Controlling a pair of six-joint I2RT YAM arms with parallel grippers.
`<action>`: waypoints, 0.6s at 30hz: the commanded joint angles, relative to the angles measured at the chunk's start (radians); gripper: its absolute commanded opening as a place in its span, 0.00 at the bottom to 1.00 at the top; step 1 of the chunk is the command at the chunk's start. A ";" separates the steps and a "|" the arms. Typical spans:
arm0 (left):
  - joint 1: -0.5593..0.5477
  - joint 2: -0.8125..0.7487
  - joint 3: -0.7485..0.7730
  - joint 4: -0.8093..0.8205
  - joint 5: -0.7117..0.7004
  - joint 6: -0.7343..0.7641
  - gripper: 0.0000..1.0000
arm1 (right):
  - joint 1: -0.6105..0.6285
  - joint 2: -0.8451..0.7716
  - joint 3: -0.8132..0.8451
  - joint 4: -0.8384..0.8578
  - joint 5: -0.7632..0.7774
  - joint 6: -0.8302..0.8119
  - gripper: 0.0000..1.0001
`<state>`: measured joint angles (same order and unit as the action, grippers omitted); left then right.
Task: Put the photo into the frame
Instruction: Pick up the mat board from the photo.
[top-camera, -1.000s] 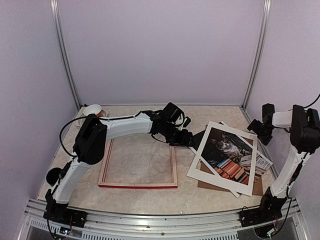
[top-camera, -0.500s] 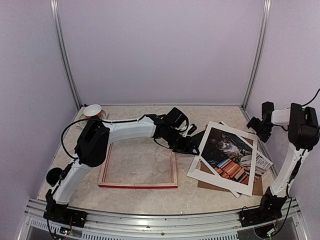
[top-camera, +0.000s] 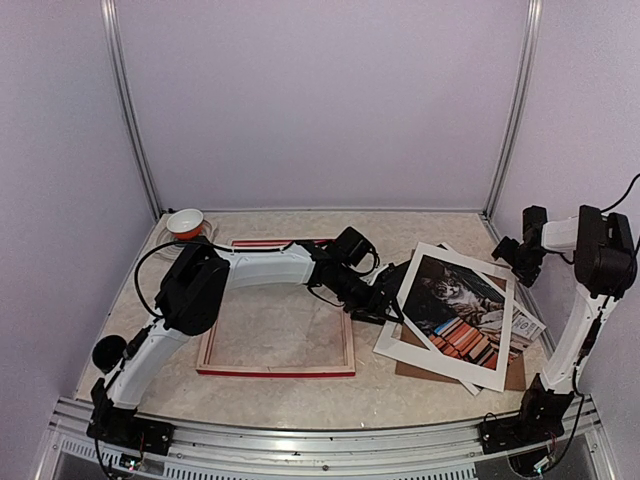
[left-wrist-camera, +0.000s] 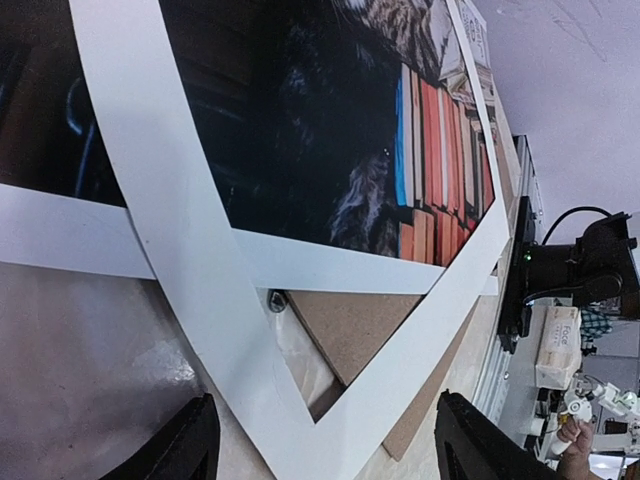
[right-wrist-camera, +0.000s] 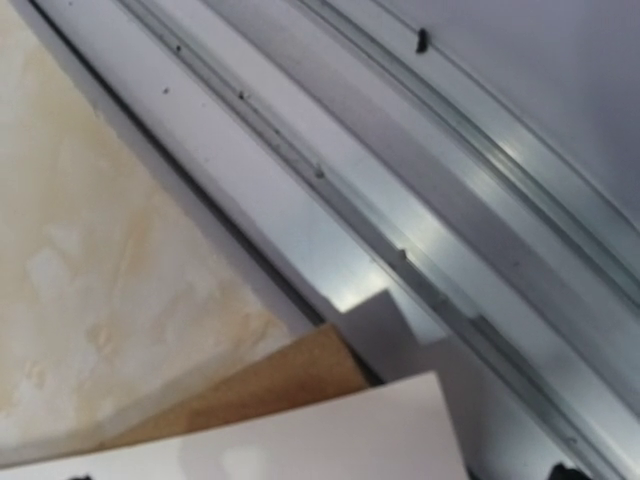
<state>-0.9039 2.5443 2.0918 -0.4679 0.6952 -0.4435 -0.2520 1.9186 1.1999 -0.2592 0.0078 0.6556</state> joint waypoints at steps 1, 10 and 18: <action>0.001 0.047 -0.043 0.050 0.104 -0.075 0.73 | -0.020 0.009 0.016 0.012 -0.003 -0.013 0.99; 0.023 0.017 -0.177 0.201 0.154 -0.211 0.73 | -0.021 0.023 0.003 0.039 -0.057 -0.022 0.98; 0.039 0.002 -0.204 0.309 0.187 -0.301 0.73 | -0.020 0.024 -0.015 0.066 -0.115 -0.021 0.98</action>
<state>-0.8711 2.5305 1.9179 -0.1570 0.8989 -0.6830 -0.2531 1.9266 1.1984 -0.2260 -0.0692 0.6434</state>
